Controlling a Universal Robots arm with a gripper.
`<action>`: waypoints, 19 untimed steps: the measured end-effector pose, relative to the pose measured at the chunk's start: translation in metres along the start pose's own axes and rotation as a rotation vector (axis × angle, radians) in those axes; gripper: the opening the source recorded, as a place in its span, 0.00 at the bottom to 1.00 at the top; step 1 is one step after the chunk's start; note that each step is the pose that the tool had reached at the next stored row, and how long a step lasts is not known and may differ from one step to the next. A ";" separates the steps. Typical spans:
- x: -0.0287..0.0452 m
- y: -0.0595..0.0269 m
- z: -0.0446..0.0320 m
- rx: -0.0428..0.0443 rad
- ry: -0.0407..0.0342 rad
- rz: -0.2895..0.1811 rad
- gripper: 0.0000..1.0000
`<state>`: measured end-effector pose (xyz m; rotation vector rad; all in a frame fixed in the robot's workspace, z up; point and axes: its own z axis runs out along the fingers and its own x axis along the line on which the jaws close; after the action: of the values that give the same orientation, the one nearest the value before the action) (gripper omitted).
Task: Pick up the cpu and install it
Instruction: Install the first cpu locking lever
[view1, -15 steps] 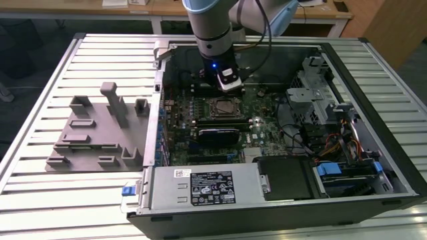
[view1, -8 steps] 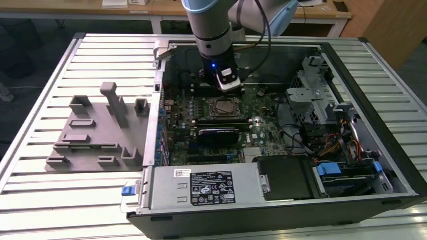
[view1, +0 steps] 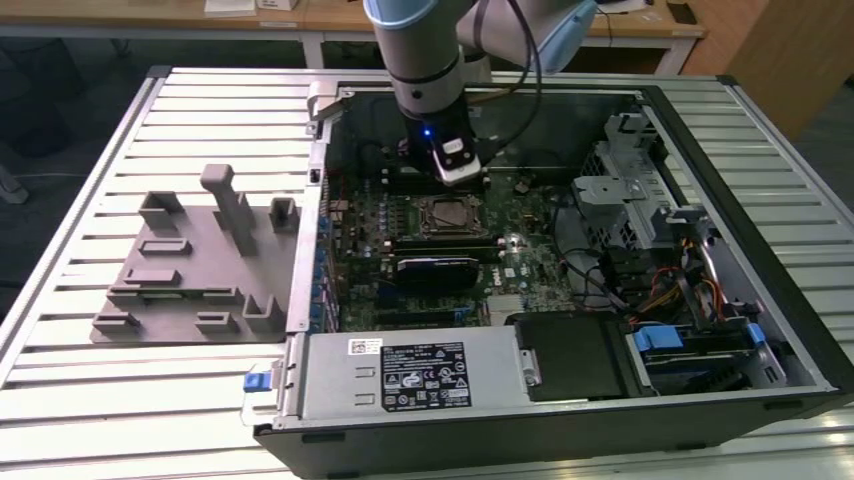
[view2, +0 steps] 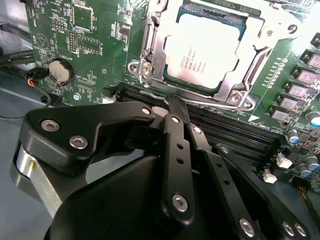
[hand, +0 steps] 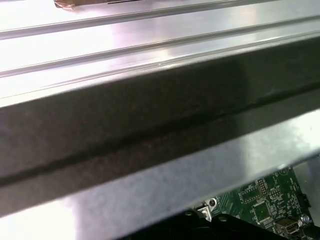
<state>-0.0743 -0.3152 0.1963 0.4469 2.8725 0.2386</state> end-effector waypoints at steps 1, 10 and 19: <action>0.0000 -0.0005 0.0004 -0.0001 0.0000 0.000 0.11; -0.0012 -0.0052 0.0018 0.0001 0.0000 0.000 0.11; -0.0022 -0.0042 -0.0023 0.0002 -0.0003 0.001 0.11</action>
<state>-0.0741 -0.3202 0.1981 0.4485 2.8722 0.2384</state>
